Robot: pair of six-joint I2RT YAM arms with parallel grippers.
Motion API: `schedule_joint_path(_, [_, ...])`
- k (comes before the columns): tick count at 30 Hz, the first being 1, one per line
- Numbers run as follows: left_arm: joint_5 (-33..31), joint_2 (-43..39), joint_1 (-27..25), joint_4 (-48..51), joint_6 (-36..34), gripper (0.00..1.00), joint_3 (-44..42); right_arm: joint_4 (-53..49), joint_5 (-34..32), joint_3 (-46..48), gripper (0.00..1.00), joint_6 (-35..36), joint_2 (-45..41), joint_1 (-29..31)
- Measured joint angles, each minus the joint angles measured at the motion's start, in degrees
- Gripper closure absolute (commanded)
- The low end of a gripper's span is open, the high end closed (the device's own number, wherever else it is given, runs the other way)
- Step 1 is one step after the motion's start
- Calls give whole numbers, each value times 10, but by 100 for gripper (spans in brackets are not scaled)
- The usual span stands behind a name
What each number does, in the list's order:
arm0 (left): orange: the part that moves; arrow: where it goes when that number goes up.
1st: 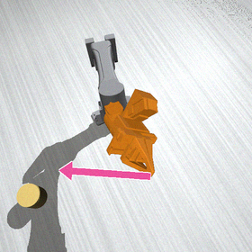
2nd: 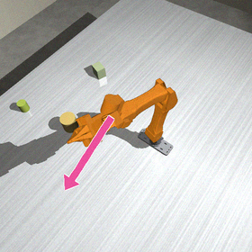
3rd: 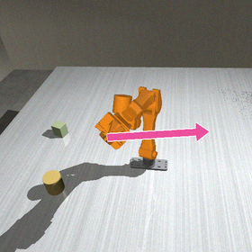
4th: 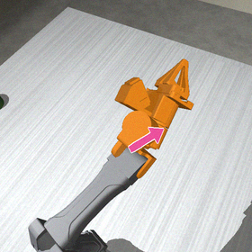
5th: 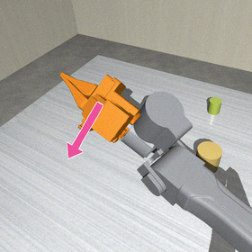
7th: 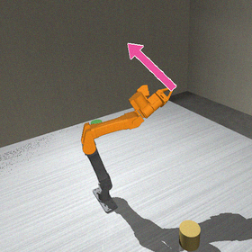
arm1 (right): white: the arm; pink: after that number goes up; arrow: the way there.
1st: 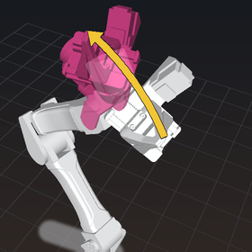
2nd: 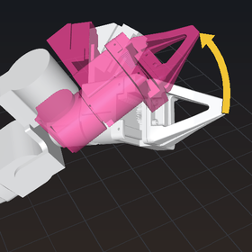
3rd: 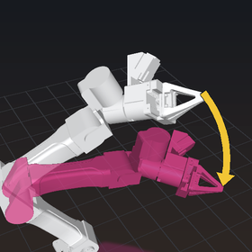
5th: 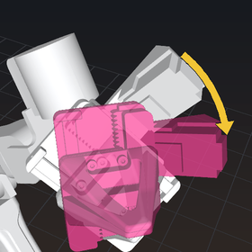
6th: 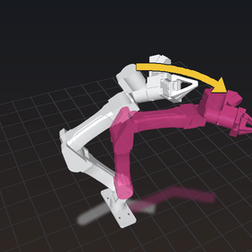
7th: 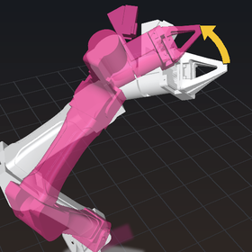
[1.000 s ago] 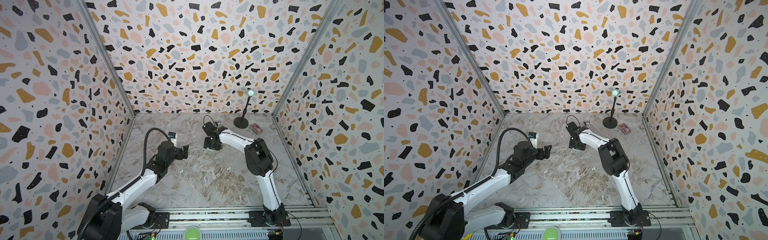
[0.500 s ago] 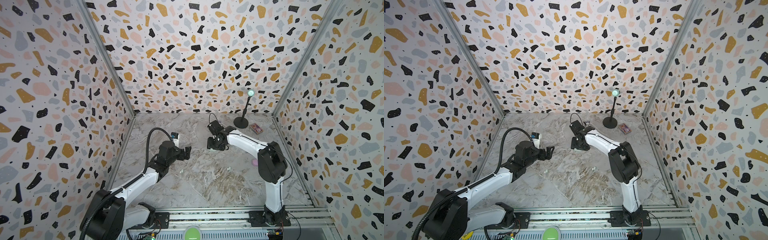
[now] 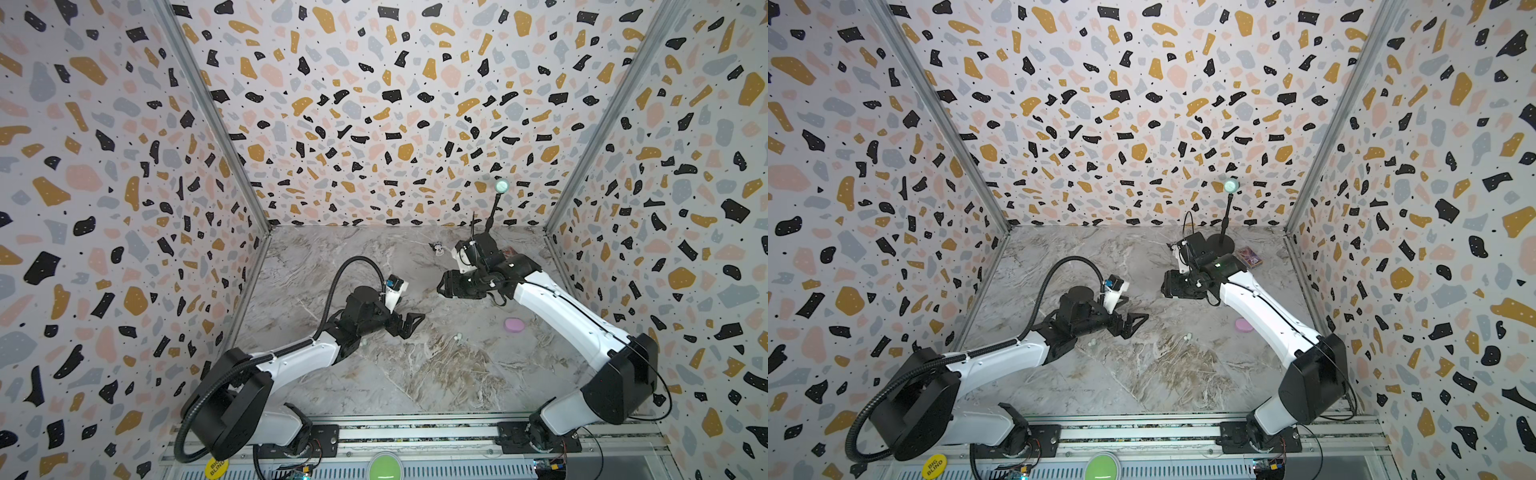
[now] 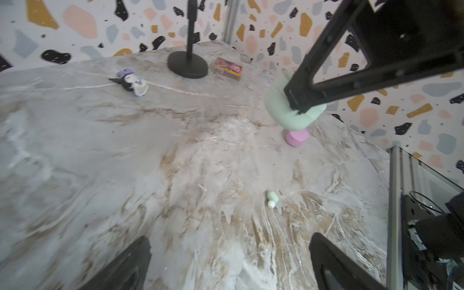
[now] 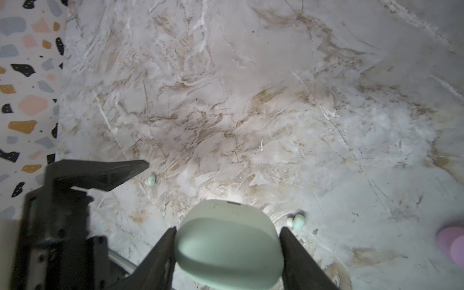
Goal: Insert the wireless bluetooth earbuds into the charging case
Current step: 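Lift the mint-green case with the right gripper while the left gripper reaches toward it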
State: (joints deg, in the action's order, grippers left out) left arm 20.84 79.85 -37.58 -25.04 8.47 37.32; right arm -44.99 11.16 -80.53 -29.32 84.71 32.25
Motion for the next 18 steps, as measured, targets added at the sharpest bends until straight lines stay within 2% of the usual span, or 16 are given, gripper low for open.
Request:
schedule_joint_path(9, [72,39,-54,-118,-53,0,12,-59,66,-1,48,30,-76,-2])
schedule_joint_path(18, [114,67,-67,-169,-65,3,40,-75,93,0,48,46,-93,14])
